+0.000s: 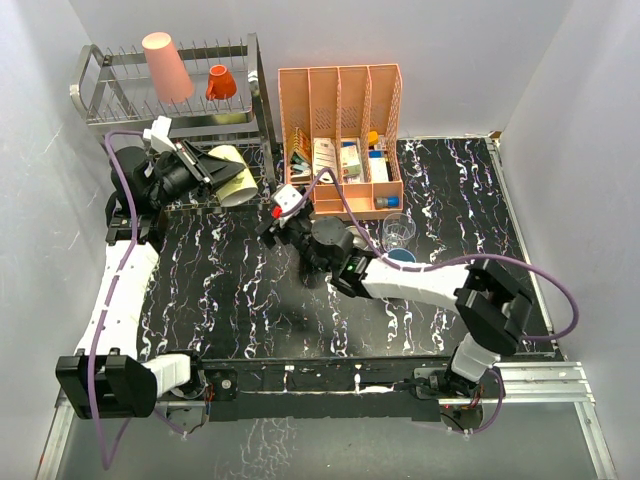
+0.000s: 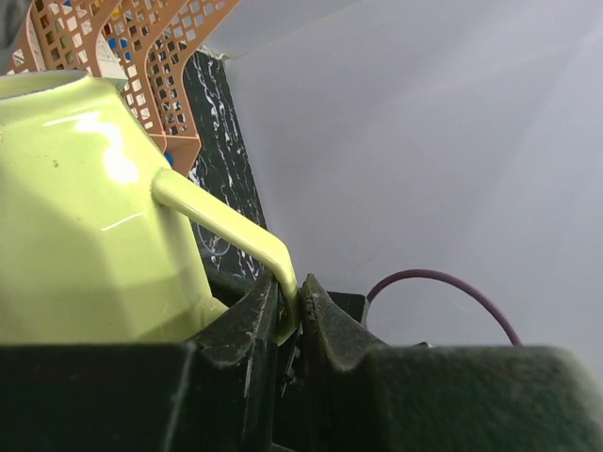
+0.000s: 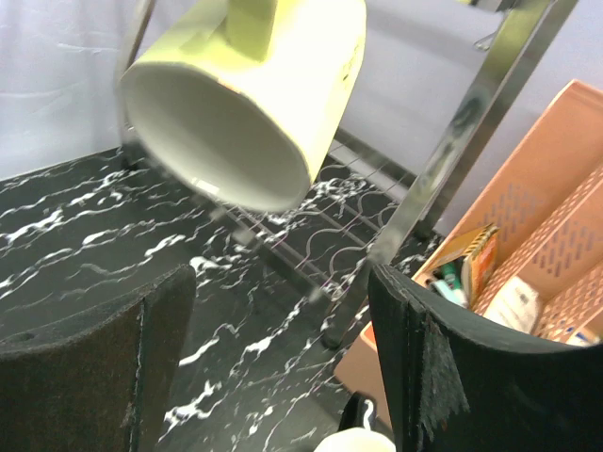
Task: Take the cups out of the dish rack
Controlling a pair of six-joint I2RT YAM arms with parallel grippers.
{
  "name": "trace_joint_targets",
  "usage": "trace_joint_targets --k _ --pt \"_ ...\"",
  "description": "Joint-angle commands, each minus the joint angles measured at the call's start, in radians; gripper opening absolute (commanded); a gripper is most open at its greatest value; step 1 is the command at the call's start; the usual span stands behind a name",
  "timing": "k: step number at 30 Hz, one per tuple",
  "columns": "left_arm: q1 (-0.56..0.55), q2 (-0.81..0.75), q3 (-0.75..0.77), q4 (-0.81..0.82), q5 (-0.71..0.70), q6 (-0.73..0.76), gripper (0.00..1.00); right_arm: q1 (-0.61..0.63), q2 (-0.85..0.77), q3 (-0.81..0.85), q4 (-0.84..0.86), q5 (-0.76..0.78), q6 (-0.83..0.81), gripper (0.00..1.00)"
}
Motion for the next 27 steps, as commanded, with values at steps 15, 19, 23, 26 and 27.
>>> trace_joint_targets --k 15,19,23,26,27 --pt "-0.035 -0.097 0.082 -0.054 -0.009 0.001 0.0 -0.002 0.227 0.231 0.338 0.098 -0.219 0.62" --pt "-0.036 -0.1 0.104 -0.079 -0.011 0.004 0.0 -0.002 0.274 0.254 0.382 0.113 -0.29 0.55" --pt "-0.037 -0.106 0.116 -0.115 -0.015 0.017 0.0 0.003 0.292 0.26 0.448 0.125 -0.355 0.44" --pt "-0.036 -0.113 0.112 -0.156 -0.018 0.036 0.0 0.008 0.276 0.253 0.46 0.12 -0.371 0.26" --pt "-0.036 -0.117 0.103 -0.168 -0.02 0.048 0.0 0.011 0.267 0.246 0.456 0.122 -0.375 0.19"
